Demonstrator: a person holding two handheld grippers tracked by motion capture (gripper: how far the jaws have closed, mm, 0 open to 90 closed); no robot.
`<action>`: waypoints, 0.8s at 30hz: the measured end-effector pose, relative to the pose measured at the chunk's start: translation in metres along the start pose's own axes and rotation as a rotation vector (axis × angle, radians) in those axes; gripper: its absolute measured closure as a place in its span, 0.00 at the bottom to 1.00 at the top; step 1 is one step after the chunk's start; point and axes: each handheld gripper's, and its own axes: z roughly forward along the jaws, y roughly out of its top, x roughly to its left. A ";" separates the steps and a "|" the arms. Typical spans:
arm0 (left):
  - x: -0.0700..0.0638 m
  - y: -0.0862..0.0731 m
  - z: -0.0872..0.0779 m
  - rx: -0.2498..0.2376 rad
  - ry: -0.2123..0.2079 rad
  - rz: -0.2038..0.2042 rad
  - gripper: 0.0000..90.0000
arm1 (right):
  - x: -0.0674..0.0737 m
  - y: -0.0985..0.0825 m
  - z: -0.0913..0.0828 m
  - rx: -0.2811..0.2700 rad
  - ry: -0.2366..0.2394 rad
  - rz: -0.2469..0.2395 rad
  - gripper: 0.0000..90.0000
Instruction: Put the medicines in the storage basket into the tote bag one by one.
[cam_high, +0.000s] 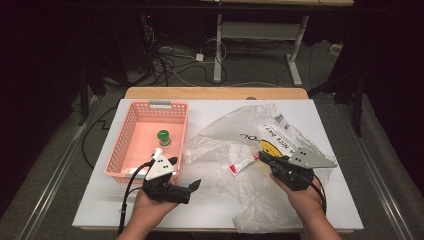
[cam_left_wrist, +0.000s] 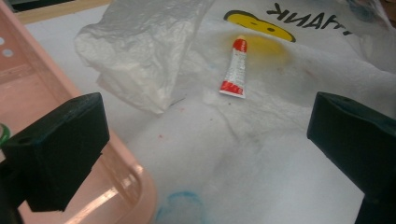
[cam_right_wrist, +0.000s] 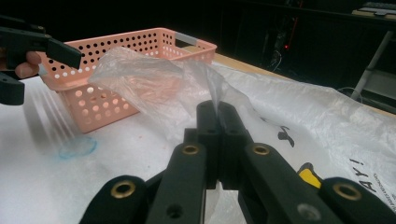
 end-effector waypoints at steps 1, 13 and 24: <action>0.002 0.000 -0.001 -0.002 0.004 -0.004 0.00 | 0.000 0.000 0.000 0.002 -0.002 0.000 1.00; 0.031 -0.005 -0.020 -0.020 0.080 -0.065 0.00 | -0.002 -0.001 -0.001 0.003 -0.006 0.004 1.00; 0.057 -0.012 -0.032 -0.019 0.150 -0.114 0.00 | -0.003 -0.002 -0.001 0.007 -0.007 0.004 1.00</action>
